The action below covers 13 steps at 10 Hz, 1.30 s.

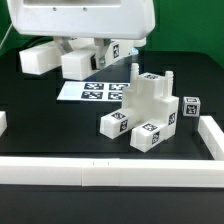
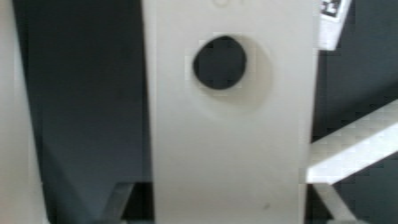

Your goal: Assemble chair

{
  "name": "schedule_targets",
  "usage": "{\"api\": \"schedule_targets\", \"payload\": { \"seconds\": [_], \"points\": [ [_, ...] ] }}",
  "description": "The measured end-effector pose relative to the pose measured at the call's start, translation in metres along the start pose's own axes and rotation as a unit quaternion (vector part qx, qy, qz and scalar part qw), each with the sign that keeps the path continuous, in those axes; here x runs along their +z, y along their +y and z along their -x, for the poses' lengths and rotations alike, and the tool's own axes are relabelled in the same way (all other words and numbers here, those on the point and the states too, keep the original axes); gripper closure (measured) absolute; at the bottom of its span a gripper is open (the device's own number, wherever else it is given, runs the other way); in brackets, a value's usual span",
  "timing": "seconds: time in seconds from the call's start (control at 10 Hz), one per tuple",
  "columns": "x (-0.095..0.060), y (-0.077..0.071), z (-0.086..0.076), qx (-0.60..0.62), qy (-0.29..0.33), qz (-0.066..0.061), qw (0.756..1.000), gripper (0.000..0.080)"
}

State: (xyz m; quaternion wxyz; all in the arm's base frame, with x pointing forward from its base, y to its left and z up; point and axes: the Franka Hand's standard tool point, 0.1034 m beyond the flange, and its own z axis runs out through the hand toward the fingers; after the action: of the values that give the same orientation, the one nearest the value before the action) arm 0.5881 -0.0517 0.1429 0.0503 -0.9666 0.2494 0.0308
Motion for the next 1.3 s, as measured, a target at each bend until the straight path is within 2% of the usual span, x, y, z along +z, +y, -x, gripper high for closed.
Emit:
{"api": "schedule_targets", "payload": {
  "seconds": [0.2,0.4,0.7,1.0,1.3],
  "points": [
    [-0.015,-0.027,0.015,0.017,0.005,-0.008,1.000,0.0515],
    [-0.011,-0.055,0.025,0.030,0.014,-0.009,0.999,0.0515],
    [-0.009,-0.055,0.026,0.033,0.013,-0.009,0.999,0.0515],
    [0.005,-0.060,0.048,0.111,0.009,-0.003,0.994,0.0515],
    [0.009,-0.060,0.051,0.117,0.008,-0.002,0.993,0.0515]
  ]
}}
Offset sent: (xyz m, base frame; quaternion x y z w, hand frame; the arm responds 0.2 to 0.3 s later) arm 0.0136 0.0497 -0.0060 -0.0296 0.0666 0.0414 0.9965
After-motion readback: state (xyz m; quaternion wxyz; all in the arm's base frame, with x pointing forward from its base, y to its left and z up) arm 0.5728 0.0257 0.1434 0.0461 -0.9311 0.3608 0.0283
